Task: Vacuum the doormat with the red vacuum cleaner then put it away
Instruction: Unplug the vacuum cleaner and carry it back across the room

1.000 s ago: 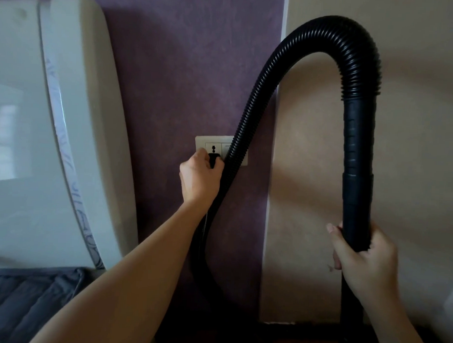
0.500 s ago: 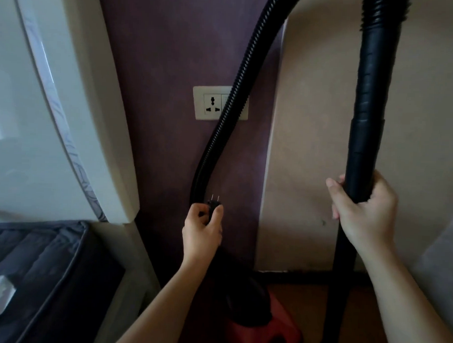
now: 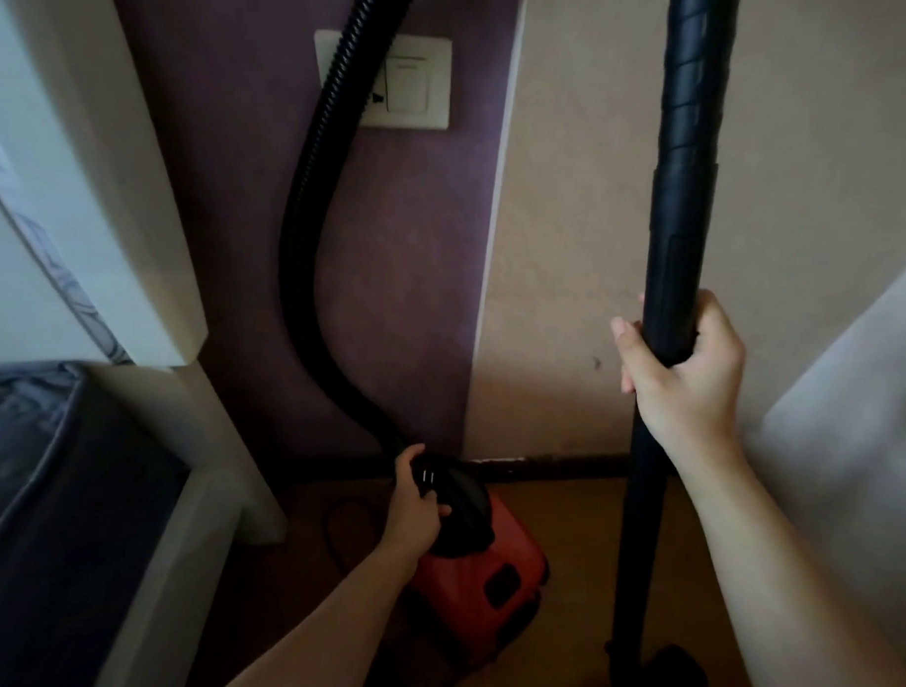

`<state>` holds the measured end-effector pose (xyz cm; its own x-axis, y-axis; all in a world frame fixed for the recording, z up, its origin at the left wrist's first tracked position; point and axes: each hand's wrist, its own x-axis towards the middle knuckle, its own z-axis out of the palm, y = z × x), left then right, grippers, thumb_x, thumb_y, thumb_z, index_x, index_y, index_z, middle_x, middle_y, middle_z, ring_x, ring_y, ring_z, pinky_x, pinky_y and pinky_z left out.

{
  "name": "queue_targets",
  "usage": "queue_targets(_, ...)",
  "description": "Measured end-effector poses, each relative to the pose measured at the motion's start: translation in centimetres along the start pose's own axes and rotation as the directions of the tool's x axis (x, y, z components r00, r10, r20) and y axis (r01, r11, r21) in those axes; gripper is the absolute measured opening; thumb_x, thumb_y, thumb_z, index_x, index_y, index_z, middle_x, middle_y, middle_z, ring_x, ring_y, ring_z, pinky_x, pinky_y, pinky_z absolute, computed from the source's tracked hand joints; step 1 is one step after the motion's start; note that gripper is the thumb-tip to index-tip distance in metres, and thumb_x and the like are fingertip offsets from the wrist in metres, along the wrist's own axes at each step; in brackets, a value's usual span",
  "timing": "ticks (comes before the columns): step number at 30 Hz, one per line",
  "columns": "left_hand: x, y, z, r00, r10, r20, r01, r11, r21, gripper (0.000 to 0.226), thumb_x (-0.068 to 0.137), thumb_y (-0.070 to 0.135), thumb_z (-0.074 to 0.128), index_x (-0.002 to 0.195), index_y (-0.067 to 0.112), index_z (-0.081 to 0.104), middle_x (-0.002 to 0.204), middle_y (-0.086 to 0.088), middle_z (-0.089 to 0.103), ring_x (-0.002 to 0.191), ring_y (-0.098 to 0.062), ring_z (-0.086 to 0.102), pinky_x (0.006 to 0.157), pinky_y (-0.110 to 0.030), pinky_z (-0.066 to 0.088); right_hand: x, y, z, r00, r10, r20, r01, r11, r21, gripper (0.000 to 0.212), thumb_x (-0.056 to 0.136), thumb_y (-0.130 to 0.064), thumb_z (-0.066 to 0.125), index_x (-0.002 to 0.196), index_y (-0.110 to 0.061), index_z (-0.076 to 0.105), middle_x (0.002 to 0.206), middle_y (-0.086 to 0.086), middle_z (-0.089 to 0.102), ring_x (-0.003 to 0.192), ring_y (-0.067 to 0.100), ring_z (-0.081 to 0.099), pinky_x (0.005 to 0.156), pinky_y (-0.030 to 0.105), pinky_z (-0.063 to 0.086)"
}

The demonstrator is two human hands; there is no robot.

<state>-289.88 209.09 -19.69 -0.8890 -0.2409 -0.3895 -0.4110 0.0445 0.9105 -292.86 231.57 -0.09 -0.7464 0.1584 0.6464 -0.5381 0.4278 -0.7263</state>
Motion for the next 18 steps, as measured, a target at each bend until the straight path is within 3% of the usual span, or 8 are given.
queue_targets(2, 0.3, -1.3, 0.6, 0.998, 0.042, -0.048, -0.036, 0.992, 0.118, 0.059, 0.086, -0.019, 0.038, 0.103, 0.033, 0.061, 0.114, -0.014, 0.060, 0.089, -0.027, 0.065, 0.068, -0.042, 0.054, -0.1, -0.1, -0.2, 1.000, -0.006, 0.004, 0.006, 1.000, 0.008, 0.023, 0.093, -0.012, 0.073, 0.104, -0.003, 0.055, 0.068, 0.012, 0.058, 0.046, 0.019, 0.059, 0.051, 0.024, 0.047)
queue_targets(5, -0.1, -2.9, 1.6, 0.999, -0.017, -0.051, 0.024, 0.990, 0.142, 0.046, 0.078, -0.020, 0.038, 0.073, 0.015, 0.066, 0.099, -0.012, 0.067, 0.098, -0.032, 0.063, 0.082, -0.038, 0.052, 0.0, 0.0, -0.2, 1.000, -0.008, 0.004, 0.008, 1.000, 0.022, 0.024, 0.093, -0.011, 0.073, 0.104, -0.001, 0.053, 0.069, 0.014, 0.057, 0.045, 0.019, 0.058, 0.048, 0.022, 0.046)
queue_targets(8, -0.1, -3.6, 2.3, 0.981, -0.193, -0.009, 0.193, 0.980, 0.048, 0.025, 0.086, 0.004, 0.048, 0.089, 0.011, 0.072, 0.111, -0.016, 0.069, 0.105, -0.035, 0.062, 0.094, -0.044, 0.051, 0.2, 0.1, -0.2, 1.000, -0.003, 0.008, 0.002, 0.999, 0.040, 0.024, 0.094, -0.012, 0.073, 0.104, -0.003, 0.053, 0.071, 0.015, 0.057, 0.044, 0.019, 0.057, 0.047, 0.024, 0.046)
queue_targets(10, 0.3, -3.5, 2.9, 0.972, -0.237, -0.011, 0.236, 0.971, -0.041, 0.024, 0.081, 0.026, 0.054, 0.097, 0.013, 0.067, 0.115, -0.016, 0.068, 0.107, -0.035, 0.062, 0.098, -0.048, 0.051, 0.1, 0.1, -0.2, 1.000, -0.002, 0.012, 0.002, 0.999, 0.055, 0.023, 0.094, -0.011, 0.072, 0.104, -0.004, 0.052, 0.072, 0.016, 0.057, 0.043, 0.019, 0.057, 0.047, 0.025, 0.046)
queue_targets(14, 1.3, -2.8, 4.4, 0.976, -0.203, -0.084, 0.198, 0.978, -0.066, 0.068, 0.083, 0.043, 0.067, 0.142, 0.015, 0.048, 0.138, -0.009, 0.055, 0.125, -0.030, 0.053, 0.109, -0.044, 0.044, 0.0, 0.0, -0.1, 1.000, -0.010, 0.026, 0.009, 0.998, 0.060, 0.023, 0.094, -0.010, 0.072, 0.103, -0.007, 0.052, 0.073, 0.016, 0.057, 0.044, 0.019, 0.057, 0.048, 0.025, 0.046)
queue_targets(16, 1.7, -3.0, 5.0, 0.976, -0.196, -0.095, 0.188, 0.979, -0.084, 0.092, 0.075, 0.052, 0.074, 0.151, 0.015, 0.036, 0.147, -0.008, 0.049, 0.132, -0.030, 0.048, 0.112, -0.044, 0.041, 0.0, 0.0, -0.1, 0.999, -0.015, 0.033, 0.013, 0.998, 0.061, 0.023, 0.094, -0.010, 0.072, 0.104, -0.007, 0.052, 0.073, 0.013, 0.057, 0.045, 0.020, 0.058, 0.049, 0.025, 0.047)
queue_targets(18, 2.1, -3.2, 5.6, 0.971, -0.180, -0.160, 0.167, 0.982, -0.092, 0.098, 0.070, 0.055, 0.078, 0.150, 0.015, 0.038, 0.146, -0.007, 0.051, 0.131, -0.029, 0.050, 0.111, -0.044, 0.042, -0.1, 0.0, -0.1, 0.999, -0.020, 0.036, 0.018, 0.998, 0.068, 0.023, 0.094, -0.010, 0.072, 0.104, -0.008, 0.052, 0.073, 0.013, 0.058, 0.045, 0.021, 0.058, 0.049, 0.026, 0.047)
